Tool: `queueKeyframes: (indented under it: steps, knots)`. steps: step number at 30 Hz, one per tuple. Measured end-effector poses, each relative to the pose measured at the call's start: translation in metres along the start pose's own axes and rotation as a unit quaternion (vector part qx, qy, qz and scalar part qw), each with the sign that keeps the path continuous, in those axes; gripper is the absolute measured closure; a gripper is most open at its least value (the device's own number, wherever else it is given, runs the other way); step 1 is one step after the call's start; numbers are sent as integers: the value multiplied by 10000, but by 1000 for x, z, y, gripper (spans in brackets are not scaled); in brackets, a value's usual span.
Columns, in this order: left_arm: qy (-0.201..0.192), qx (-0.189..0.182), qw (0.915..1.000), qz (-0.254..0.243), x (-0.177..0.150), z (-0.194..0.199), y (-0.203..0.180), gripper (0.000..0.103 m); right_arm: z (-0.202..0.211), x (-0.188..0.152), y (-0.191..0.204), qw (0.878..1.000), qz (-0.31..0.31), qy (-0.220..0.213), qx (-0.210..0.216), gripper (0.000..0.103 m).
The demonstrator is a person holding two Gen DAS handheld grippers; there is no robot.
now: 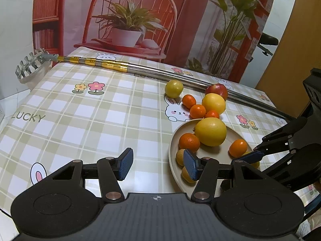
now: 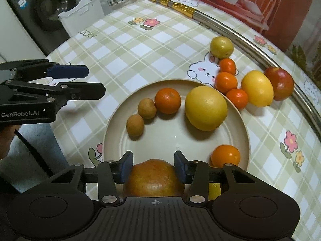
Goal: Organize fruits
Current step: 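Lower the red apple onto the plate with the right gripper, then withdraw both open tools from the plate toward the loose fruit pile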
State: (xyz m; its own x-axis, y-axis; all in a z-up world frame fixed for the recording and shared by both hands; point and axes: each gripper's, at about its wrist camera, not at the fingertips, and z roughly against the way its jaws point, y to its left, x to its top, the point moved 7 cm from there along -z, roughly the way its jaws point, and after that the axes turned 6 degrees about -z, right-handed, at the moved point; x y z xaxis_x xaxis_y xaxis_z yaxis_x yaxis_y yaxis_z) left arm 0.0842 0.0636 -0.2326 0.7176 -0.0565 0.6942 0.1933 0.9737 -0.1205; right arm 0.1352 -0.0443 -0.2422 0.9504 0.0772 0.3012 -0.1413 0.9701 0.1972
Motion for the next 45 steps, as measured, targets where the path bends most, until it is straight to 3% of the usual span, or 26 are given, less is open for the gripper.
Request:
queueKeyframes:
  steps: [16, 25, 30, 38, 45]
  knots:
    - [45, -39, 10000, -25, 1, -1, -1, 45, 9, -6, -7, 9991, -295, -292, 91, 59]
    - [16, -134, 9998, -140, 14, -3, -4, 45, 47, 8, -22, 9932, -508, -1045, 95, 59]
    - [-64, -42, 9994, -331, 28, -3, -6, 45, 77, 15, -44, 9799, -588, -1875, -341, 55]
    - [-197, 12, 9985, -504, 57, -3, -7, 46, 113, 16, -81, 9454, -871, -3028, -834, 55]
    - [-177, -67, 9976, -672, 75, -14, -18, 46, 126, 9, -116, 9203, -1289, -3574, -933, 55]
